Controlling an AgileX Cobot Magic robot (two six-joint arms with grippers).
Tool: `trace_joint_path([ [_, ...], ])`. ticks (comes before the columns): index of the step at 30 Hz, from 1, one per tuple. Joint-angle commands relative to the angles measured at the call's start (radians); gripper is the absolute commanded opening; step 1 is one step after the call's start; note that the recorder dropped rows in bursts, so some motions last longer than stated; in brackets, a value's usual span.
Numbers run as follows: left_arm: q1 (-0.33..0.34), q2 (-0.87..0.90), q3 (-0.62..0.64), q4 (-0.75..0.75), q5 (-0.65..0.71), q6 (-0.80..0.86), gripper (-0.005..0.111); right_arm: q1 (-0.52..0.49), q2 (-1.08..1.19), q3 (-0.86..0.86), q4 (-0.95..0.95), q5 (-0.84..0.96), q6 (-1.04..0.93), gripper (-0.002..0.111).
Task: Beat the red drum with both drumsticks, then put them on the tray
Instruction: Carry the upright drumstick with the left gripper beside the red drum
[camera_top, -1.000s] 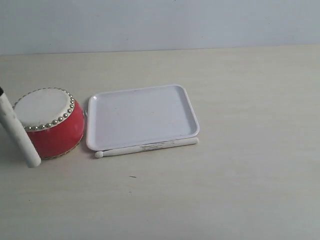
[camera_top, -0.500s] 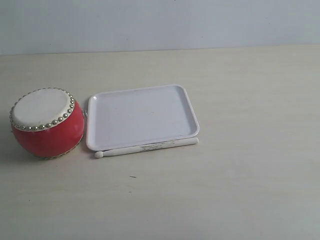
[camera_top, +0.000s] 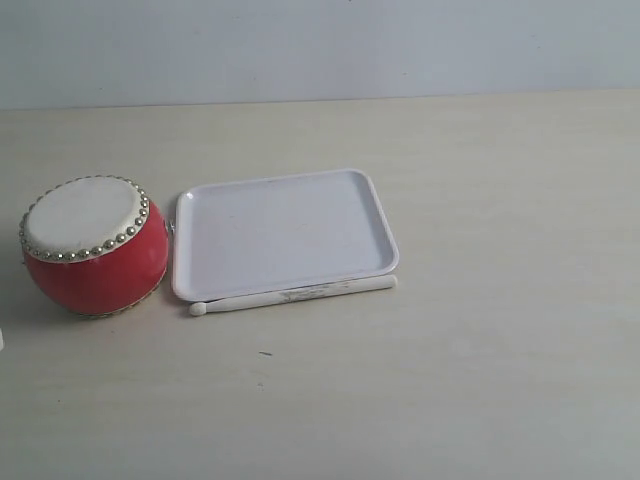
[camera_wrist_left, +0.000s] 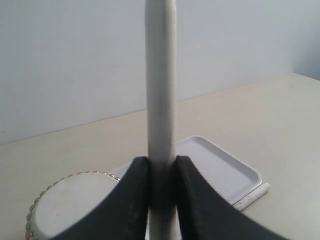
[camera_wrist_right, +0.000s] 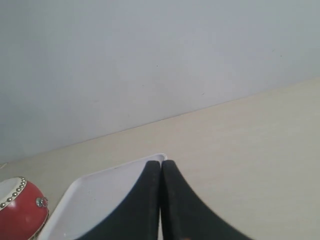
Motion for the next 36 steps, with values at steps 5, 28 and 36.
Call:
trace_joint_path([
  [5, 0.002, 0.007, 0.0, 0.246, 0.162, -0.074, 0.0, -0.006, -0.004, 0.005, 0.002, -0.013, 0.0, 0.0],
  [28, 0.397, 0.144, -0.295, 1.947, 0.968, -2.158, 0.0, -0.006, -0.004, 0.005, 0.002, -0.013, 0.0, 0.0],
  [36, 0.441, 0.144, -0.295, 1.949, 1.155, -2.186, 0.0, -0.006, -0.004, 0.005, 0.002, -0.013, 0.0, 0.0],
])
